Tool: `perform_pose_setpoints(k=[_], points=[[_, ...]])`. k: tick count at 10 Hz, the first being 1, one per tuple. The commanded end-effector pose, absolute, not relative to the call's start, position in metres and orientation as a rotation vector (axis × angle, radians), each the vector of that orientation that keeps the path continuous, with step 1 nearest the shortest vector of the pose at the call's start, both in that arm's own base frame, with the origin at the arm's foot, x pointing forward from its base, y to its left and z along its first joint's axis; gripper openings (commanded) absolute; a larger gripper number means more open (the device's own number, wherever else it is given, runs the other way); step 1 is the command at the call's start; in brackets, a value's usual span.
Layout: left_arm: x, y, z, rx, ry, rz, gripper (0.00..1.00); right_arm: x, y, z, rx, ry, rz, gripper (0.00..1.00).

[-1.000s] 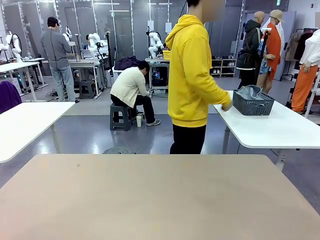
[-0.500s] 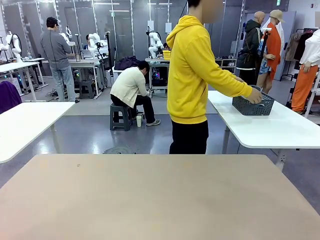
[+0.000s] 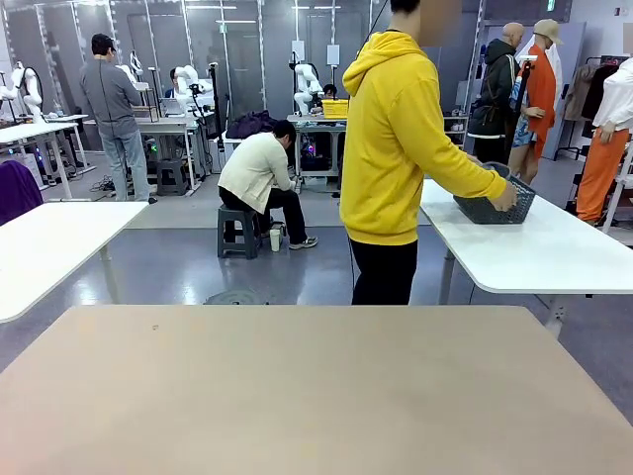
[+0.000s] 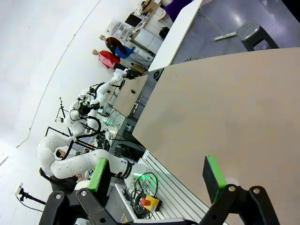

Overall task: Fold the towels and place them in the basket.
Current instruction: When a person lays out a Towel with hook on the table, fold it in half twice.

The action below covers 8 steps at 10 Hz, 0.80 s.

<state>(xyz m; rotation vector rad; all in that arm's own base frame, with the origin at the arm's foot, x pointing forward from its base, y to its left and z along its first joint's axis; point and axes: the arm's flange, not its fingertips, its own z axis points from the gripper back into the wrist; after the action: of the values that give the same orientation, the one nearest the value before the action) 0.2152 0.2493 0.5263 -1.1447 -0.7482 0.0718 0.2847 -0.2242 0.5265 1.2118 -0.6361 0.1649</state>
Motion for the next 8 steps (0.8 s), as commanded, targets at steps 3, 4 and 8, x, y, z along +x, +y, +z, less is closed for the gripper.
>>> perform_pose_setpoints(k=[3,4,8], points=[[0.2151,0.2507,0.5300,-1.152,-0.756,0.054,1.00,0.2842,-0.2250,0.5273,1.216,-0.644,0.180,1.00],[0.2151,0.2507,0.5300,-1.152,-0.756,0.054,1.00,0.2842,-0.2250,0.5273,1.216,-0.644,0.180,1.00],[0.2151,0.2507,0.5300,-1.152,-0.756,0.054,1.00,0.2842,-0.2250,0.5273,1.216,-0.644,0.180,1.00]])
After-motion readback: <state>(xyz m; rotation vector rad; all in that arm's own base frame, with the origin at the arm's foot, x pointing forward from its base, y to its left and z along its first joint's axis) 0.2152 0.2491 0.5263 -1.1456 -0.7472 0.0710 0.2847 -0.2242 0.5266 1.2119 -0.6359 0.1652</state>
